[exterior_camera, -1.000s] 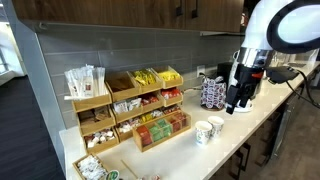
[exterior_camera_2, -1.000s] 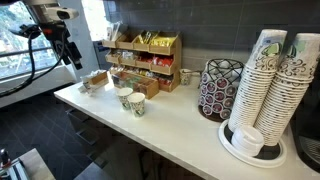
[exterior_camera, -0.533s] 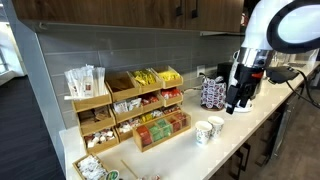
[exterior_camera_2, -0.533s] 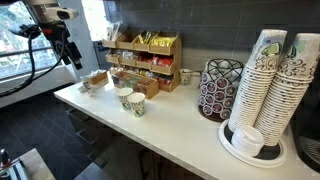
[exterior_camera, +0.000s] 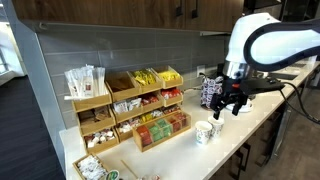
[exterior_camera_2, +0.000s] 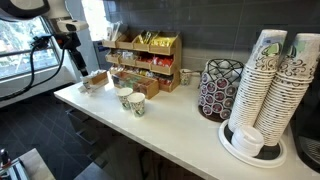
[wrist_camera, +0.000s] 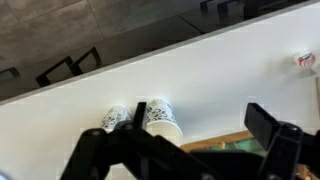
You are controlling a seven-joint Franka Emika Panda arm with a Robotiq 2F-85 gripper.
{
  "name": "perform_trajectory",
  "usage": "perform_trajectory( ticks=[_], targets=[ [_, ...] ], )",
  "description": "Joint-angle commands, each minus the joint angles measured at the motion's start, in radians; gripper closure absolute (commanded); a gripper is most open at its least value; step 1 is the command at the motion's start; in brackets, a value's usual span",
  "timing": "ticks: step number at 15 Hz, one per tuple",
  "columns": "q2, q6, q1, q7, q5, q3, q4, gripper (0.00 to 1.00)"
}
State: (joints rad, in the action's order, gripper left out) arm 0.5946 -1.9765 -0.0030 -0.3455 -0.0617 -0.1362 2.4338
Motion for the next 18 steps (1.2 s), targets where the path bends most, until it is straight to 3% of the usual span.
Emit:
perform_trajectory(
  ticks=[1, 2, 3, 6, 18],
  targets=[
    [-0.118, -0.097, -0.041, -0.199, -0.016, -0.050, -0.018, 0.00],
    [-0.141, -0.136, -0.049, -0.251, -0.009, -0.060, -0.017, 0.00],
    [-0.088, -0.093, -0.022, -0.168, 0.000, -0.033, -0.002, 0.00],
    [-0.140, -0.135, -0.029, -0.232, 0.003, -0.041, -0.007, 0.00],
    [-0.143, -0.135, -0.031, -0.241, 0.003, -0.041, -0.020, 0.00]
  ],
)
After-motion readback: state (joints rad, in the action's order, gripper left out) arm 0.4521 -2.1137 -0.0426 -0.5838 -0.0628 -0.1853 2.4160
